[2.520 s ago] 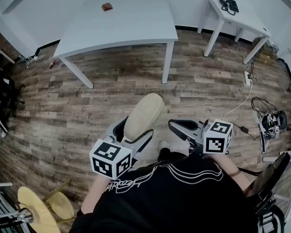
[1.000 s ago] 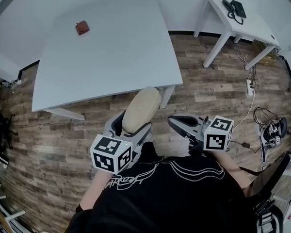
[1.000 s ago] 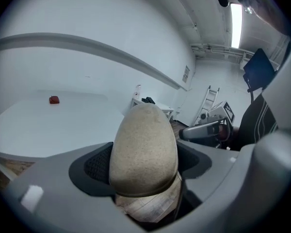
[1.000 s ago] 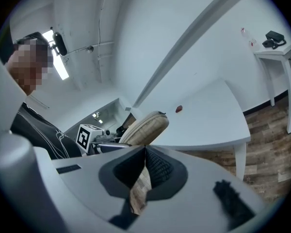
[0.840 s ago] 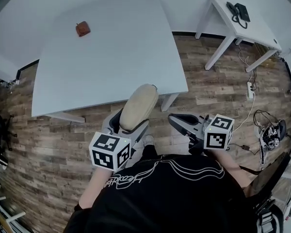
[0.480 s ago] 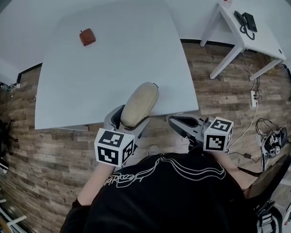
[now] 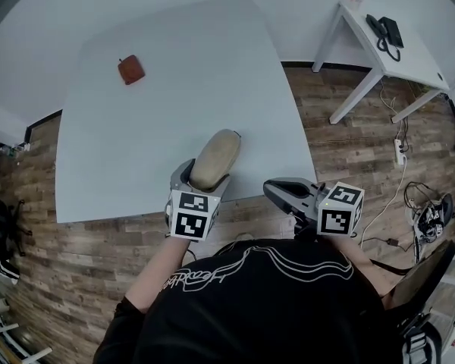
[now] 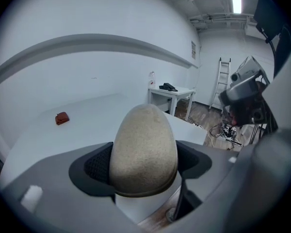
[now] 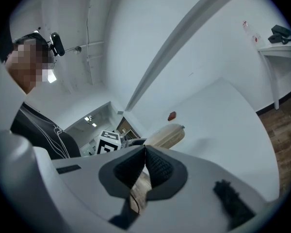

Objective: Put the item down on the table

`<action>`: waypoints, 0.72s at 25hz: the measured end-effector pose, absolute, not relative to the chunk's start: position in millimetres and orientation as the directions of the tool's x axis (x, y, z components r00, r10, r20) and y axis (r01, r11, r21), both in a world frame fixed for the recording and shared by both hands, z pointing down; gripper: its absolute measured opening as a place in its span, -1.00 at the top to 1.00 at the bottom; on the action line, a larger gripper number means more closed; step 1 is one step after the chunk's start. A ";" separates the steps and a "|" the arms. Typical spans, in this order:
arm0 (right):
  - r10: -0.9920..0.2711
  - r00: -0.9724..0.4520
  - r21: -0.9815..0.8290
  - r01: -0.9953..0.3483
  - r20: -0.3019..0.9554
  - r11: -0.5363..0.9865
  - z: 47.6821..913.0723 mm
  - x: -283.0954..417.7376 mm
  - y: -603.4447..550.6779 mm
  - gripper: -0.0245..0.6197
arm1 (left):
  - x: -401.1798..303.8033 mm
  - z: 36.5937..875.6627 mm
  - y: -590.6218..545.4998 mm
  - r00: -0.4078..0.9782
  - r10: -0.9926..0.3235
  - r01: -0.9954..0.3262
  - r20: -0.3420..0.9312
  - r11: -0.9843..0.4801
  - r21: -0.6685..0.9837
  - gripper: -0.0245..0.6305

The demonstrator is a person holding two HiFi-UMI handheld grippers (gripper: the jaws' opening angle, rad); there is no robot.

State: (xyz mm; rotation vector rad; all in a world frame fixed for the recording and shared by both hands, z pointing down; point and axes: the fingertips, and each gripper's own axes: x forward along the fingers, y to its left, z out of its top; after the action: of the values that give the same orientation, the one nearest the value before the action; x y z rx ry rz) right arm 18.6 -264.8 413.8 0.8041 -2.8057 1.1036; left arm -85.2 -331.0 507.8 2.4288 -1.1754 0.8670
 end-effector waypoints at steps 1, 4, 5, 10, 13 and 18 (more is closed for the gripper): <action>-0.457 -0.866 -0.631 -0.473 0.203 0.615 414.6 19.8 -266.6 0.90 | -85.2 517.2 -335.4 0.471 -0.600 -0.788 0.647 -0.616 0.002 -0.26; -0.467 -0.858 -0.633 -0.486 0.214 0.603 416.9 26.7 -272.4 0.90 | -84.0 544.2 -346.9 0.438 -0.592 -0.790 0.676 -0.613 -0.025 -0.26; -0.471 -0.855 -0.635 -0.490 0.217 0.597 418.8 28.9 -274.0 0.90 | -83.7 551.0 -349.8 0.431 -0.591 -0.791 0.682 -0.611 -0.029 -0.26; -0.483 -0.845 -0.648 -0.503 0.230 0.572 426.1 34.0 -276.8 0.90 | -83.1 577.8 -355.5 0.400 -0.589 -0.794 0.703 -0.605 -0.055 -0.26; -0.479 -0.844 -0.647 -0.508 0.242 0.569 429.8 31.6 -277.6 0.90 | -90.1 589.6 -358.9 0.355 -0.617 -0.777 0.703 -0.612 -0.145 -0.26; -0.479 -0.841 -0.651 -0.514 0.252 0.558 431.8 28.3 -282.5 0.90 | -94.2 598.8 -361.8 0.323 -0.630 -0.745 0.706 -0.630 -0.221 -0.26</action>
State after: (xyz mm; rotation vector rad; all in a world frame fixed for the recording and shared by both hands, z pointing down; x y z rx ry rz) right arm 28.3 -282.5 431.8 0.8710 -2.7322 1.1657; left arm -94.2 -361.8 598.8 2.4354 -1.2750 1.1959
